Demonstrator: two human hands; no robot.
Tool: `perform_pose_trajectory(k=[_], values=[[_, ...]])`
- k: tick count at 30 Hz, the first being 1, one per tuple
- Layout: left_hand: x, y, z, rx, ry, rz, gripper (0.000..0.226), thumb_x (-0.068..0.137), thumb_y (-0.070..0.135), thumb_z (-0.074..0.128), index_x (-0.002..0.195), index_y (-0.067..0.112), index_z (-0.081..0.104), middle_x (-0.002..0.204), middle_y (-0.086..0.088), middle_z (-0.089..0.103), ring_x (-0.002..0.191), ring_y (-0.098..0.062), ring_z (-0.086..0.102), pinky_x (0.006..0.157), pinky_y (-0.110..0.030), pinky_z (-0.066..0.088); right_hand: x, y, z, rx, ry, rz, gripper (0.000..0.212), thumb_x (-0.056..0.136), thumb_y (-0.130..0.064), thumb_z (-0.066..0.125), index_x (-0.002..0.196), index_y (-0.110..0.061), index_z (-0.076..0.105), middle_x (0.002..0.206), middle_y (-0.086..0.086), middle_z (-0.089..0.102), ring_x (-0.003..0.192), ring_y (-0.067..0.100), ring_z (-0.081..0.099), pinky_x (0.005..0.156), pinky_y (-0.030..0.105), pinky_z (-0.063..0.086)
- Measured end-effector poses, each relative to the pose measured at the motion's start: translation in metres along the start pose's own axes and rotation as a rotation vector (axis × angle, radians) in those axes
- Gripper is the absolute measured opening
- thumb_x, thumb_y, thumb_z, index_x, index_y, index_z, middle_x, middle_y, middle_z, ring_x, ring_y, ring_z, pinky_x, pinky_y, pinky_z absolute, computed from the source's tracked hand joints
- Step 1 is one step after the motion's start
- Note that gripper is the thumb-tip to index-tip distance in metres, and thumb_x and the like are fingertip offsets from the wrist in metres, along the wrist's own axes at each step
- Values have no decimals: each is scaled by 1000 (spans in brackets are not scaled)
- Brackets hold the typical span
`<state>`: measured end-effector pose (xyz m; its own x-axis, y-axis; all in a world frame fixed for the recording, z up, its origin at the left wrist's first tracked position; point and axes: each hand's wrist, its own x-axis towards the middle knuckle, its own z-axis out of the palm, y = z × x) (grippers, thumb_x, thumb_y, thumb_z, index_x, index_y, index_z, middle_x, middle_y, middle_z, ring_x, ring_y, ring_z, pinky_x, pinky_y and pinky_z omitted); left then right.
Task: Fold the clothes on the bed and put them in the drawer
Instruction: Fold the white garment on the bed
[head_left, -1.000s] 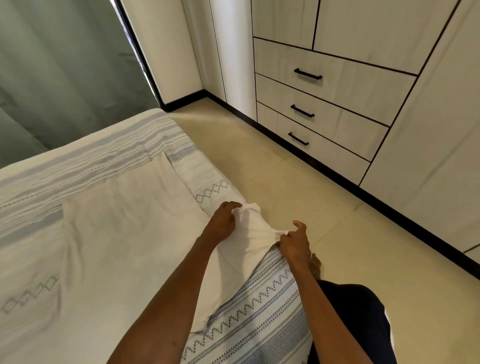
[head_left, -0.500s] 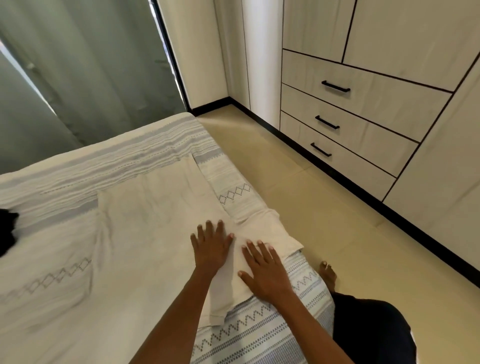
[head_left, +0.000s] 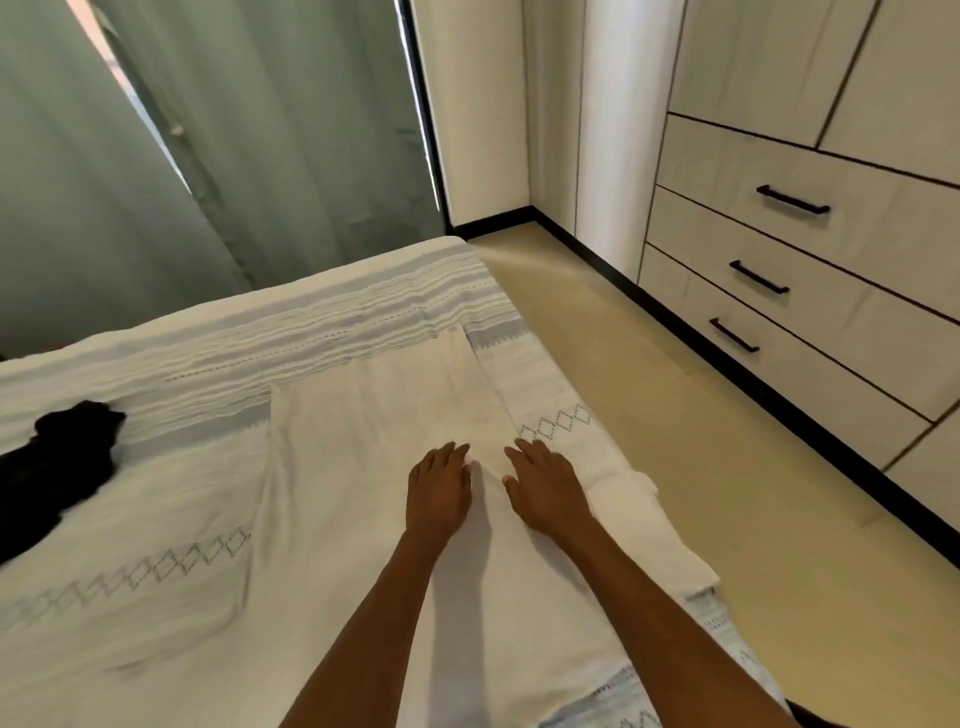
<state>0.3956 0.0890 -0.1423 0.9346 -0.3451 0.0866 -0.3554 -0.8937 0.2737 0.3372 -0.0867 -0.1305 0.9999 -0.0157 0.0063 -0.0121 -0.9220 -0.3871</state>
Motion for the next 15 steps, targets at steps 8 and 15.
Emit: perform_pose_trajectory(k=[8,15], values=[[60,-105,-28,23,93,-258,49,105,33,37,152,15,37,158,-9,35,145,-32,32,117,-49,27,128,-44,30,-145,-121,-138,59,107,-39,34,158,-14,21,168,8,12,155,28,6,124,44,4],[96,-241,-48,-7,78,-460,54,107,42,28,158,26,21,165,-7,17,151,-33,14,120,-51,15,238,-82,69,-139,-97,-142,65,106,-51,25,160,-18,12,168,5,8,155,26,4,124,48,2]])
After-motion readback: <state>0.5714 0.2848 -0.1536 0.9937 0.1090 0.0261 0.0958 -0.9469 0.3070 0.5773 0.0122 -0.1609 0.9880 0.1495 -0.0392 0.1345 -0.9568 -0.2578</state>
